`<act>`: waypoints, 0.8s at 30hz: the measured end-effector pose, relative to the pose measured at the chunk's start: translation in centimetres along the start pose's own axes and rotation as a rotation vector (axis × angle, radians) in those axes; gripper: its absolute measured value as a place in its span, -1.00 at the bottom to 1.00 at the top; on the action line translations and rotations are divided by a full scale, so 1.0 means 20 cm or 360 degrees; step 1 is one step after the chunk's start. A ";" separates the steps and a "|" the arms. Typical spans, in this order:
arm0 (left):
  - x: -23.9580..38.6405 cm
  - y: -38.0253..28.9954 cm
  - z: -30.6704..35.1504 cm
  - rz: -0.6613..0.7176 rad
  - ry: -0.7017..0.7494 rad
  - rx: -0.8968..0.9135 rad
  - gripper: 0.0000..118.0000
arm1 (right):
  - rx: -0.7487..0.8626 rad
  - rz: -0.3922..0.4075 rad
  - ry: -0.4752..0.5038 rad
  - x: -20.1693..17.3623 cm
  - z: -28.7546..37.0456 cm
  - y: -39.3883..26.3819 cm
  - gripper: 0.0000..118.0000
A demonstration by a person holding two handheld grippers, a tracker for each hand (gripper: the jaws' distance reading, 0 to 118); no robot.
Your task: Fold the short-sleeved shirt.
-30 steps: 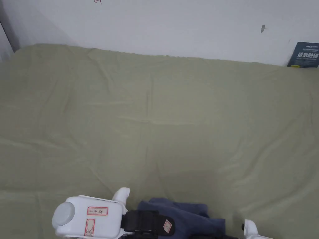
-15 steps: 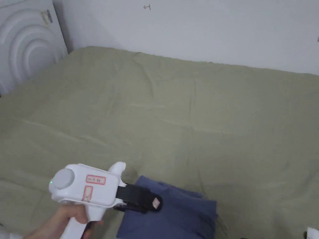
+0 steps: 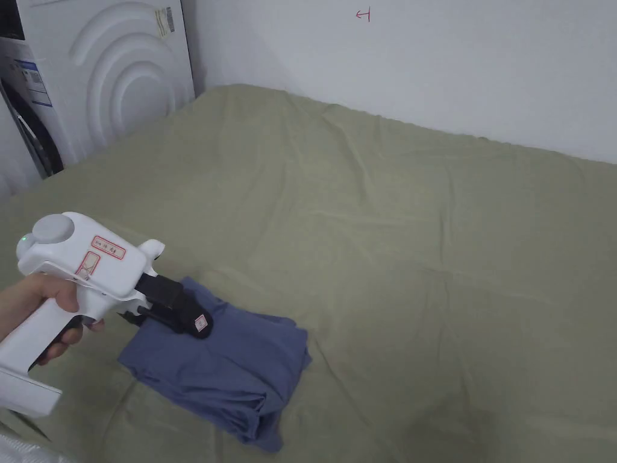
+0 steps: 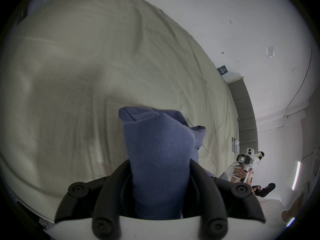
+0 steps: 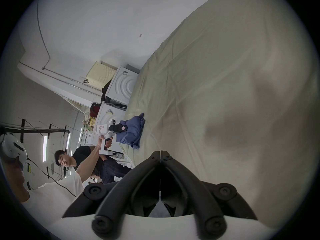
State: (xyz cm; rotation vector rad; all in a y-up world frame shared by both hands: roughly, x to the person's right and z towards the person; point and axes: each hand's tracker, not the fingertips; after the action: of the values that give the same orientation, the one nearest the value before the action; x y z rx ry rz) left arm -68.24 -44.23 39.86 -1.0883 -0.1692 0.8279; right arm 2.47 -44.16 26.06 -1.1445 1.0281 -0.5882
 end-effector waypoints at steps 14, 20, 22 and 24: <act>0.61 -0.18 0.31 -0.0370 0.0485 0.0481 -0.56 | 0.0178 0.0230 -0.0111 -0.20 0.17 0.10 -0.99; 1.34 -0.50 -0.02 -0.0665 0.0449 0.0695 -1.00 | 0.0513 0.0769 -0.0795 -0.48 0.32 0.06 -0.99; 1.57 -0.60 -0.15 -0.0767 0.0567 0.0884 -1.00 | 0.0634 0.0874 -0.0979 -0.54 0.37 0.03 -0.99; 1.76 -0.69 -0.24 -0.0764 0.0473 0.1045 -1.00 | 0.0754 0.0932 -0.1044 -0.60 0.42 0.01 -0.99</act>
State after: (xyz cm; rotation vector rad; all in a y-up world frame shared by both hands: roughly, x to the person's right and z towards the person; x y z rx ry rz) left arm -34.18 -26.92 39.77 -0.5008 0.0913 0.2423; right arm 4.70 -30.43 30.61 -0.5056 0.5567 0.0354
